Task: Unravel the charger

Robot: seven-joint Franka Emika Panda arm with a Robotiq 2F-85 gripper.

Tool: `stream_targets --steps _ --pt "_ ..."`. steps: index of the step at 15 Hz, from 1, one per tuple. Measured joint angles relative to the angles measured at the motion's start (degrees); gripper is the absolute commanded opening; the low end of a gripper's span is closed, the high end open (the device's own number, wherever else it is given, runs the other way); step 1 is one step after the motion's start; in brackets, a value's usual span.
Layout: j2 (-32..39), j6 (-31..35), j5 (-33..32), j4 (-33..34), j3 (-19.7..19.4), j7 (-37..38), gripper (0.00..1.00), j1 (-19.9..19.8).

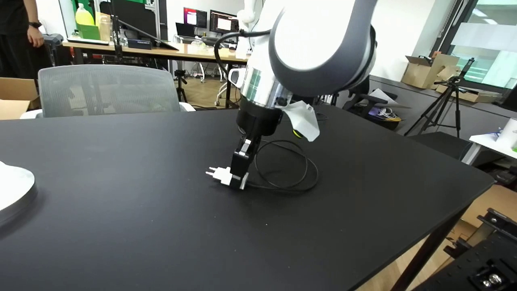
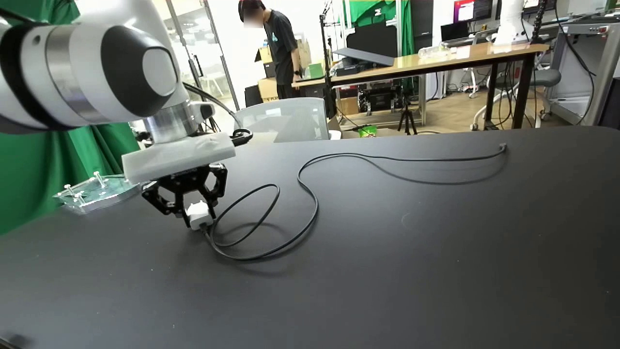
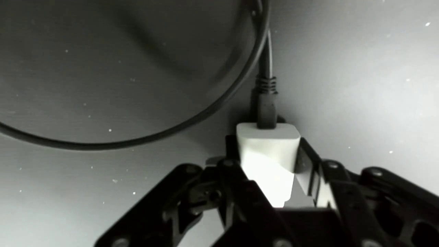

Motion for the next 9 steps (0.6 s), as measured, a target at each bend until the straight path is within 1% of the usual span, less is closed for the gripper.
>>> stream_targets --steps 1,2,3,5,7,9 --pt "0.15 -5.13 2.59 1.02 2.64 -3.29 0.18 -3.28" --pt "0.01 -9.54 5.99 1.98 3.67 -6.56 0.68 -5.03" --pt "-0.49 -13.79 9.67 3.06 3.71 -9.61 0.68 -5.71" --pt "-2.18 -22.12 15.93 6.01 2.27 -12.51 0.81 -4.8" --pt "-4.96 -28.74 19.43 9.04 -1.65 -12.62 0.95 -1.01" --pt "-7.62 -32.5 20.22 11.08 -6.63 -11.34 1.0 4.11"
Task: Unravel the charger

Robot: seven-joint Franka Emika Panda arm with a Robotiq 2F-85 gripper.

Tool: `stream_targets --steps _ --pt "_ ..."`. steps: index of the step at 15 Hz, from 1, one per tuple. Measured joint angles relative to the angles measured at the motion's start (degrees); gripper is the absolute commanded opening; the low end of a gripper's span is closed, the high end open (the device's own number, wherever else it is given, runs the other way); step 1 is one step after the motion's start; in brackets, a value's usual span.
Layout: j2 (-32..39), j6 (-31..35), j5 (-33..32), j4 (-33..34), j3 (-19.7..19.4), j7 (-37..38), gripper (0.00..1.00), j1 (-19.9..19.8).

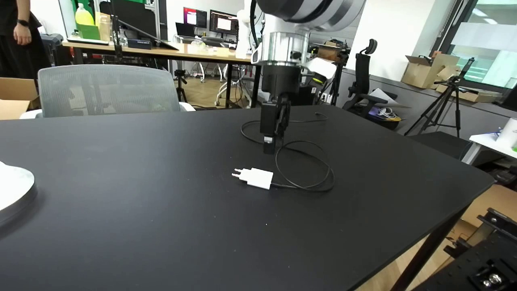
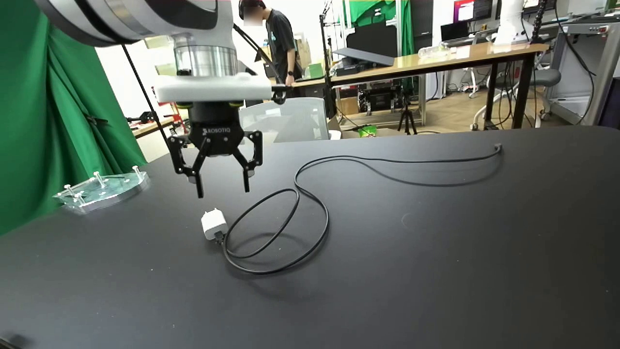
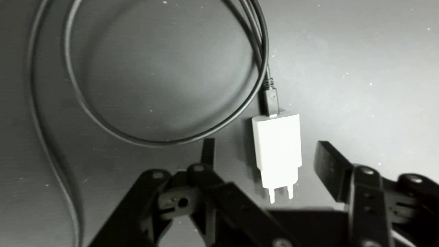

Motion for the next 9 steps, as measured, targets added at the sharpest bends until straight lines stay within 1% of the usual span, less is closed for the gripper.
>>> stream_targets --steps 2,4,6,9 --pt "-2.01 -1.54 -0.15 1.06 -4.74 3.53 1.0 5.19" --pt "-3.18 -2.09 -0.77 1.62 -8.56 9.58 1.0 9.58" --pt "-3.76 -2.46 -1.0 1.83 -11.14 15.55 1.0 12.78" --pt "-4.21 -3.14 -1.17 1.83 -13.85 24.16 1.0 16.23"
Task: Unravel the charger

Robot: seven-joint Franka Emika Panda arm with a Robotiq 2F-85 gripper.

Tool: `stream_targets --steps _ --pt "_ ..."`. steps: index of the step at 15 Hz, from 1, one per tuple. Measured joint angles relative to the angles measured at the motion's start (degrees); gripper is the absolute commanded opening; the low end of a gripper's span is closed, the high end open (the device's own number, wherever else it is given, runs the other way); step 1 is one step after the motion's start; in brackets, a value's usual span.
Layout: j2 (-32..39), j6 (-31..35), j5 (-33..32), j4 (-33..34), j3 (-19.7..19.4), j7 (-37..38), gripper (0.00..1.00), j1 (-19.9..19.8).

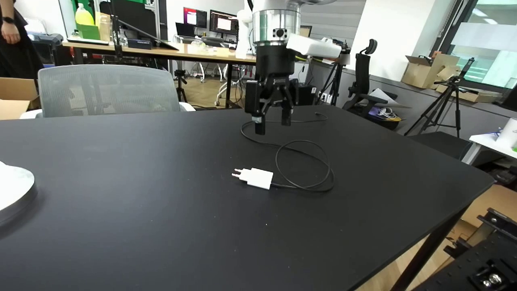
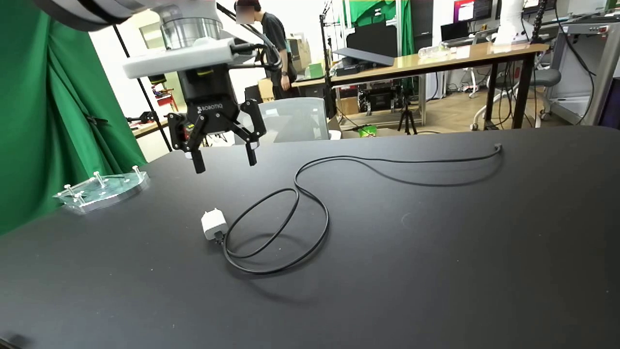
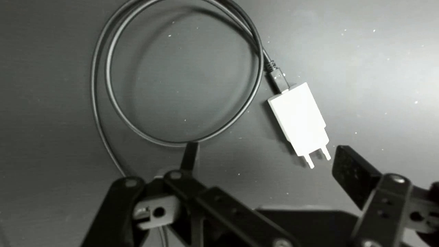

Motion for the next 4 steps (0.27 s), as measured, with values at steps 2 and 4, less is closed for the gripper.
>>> stream_targets --steps 2,4 --pt "0.0 -0.9 -0.11 -0.02 -1.29 5.15 1.0 1.74" --pt "0.16 -1.92 -0.14 -0.08 -2.16 9.74 1.0 3.16"
